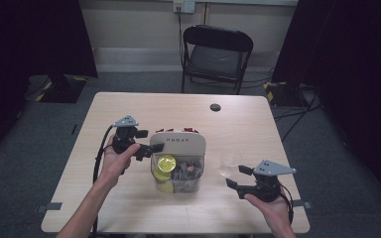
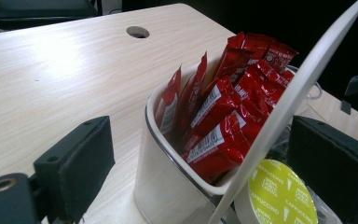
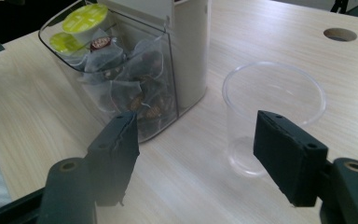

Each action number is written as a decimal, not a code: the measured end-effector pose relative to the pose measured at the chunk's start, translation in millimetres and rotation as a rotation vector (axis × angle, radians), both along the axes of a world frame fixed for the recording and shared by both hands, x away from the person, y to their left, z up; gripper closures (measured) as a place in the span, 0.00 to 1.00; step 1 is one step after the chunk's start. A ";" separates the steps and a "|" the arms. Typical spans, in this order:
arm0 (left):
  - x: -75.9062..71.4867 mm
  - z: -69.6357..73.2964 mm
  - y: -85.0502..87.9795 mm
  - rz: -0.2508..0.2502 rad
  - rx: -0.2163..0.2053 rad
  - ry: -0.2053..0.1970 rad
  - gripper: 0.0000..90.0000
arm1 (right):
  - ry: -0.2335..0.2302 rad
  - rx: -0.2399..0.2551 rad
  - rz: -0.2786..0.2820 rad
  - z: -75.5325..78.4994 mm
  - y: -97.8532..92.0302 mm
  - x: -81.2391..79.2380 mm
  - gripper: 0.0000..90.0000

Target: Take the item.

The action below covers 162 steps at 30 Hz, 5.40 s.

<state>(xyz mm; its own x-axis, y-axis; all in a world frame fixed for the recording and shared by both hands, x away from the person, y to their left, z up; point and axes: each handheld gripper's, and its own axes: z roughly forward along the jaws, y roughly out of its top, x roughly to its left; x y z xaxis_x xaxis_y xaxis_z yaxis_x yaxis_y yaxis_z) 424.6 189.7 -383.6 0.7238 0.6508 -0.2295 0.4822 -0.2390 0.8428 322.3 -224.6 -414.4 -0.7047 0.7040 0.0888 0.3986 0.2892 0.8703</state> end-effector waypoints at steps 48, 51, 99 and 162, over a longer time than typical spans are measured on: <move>1.1 -0.9 -0.2 -0.005 -0.003 0.009 0.08 | 0.054 0.064 0.310 23.1 102.5 47.1 0.68; 0.8 -0.9 0.0 -0.005 -0.002 0.009 0.08 | 0.074 0.051 0.312 17.0 102.0 49.8 0.66; -0.6 -3.0 -1.5 -0.002 -0.005 0.013 0.10 | 0.118 0.053 0.326 7.2 106.3 53.9 1.00; 0.1 -4.4 -2.3 -0.008 0.003 0.017 0.10 | 0.025 0.174 0.274 48.1 68.2 45.7 1.00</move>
